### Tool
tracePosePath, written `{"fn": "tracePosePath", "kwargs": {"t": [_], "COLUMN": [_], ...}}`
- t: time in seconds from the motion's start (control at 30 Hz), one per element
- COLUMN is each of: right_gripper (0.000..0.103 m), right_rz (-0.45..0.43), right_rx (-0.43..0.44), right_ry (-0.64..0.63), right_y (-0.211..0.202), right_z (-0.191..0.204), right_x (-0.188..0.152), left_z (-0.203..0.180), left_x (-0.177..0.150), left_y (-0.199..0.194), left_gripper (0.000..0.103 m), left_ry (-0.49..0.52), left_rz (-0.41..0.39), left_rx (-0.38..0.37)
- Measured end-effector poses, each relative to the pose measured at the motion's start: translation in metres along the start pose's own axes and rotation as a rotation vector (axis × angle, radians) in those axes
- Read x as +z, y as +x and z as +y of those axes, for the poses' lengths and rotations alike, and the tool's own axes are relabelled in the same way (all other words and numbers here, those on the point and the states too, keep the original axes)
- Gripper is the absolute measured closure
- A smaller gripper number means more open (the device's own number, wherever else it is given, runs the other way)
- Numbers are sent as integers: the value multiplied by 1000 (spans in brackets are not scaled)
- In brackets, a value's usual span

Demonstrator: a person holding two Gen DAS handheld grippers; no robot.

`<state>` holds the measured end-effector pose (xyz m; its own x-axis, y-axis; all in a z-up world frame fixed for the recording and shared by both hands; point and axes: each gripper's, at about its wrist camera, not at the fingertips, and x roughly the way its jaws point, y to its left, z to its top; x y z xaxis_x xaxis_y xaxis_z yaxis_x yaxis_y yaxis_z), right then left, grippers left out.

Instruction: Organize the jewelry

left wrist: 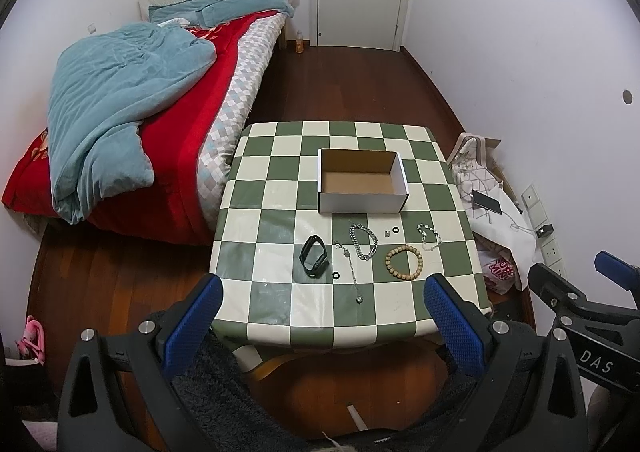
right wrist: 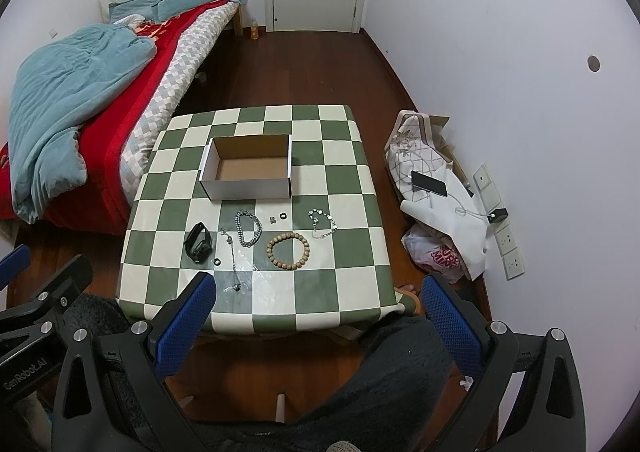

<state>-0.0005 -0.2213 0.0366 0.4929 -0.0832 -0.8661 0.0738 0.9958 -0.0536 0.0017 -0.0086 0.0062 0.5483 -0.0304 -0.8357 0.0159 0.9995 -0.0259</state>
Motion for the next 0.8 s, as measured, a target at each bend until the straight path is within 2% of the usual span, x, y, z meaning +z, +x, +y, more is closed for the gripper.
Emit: {"fn": "tracePosePath", "kwargs": {"t": [0.8], "right_gripper": [0], "right_rz": [-6], "right_rx": [-2], "right_ry": [3], "right_y": [-5], "right_z": [1], "right_x": [5], "left_z": [4], "left_x": [1], "left_y": [-4], "left_gripper": [1], "left_ry": [0], "left_rz": [0], "left_rx": [-5]}}
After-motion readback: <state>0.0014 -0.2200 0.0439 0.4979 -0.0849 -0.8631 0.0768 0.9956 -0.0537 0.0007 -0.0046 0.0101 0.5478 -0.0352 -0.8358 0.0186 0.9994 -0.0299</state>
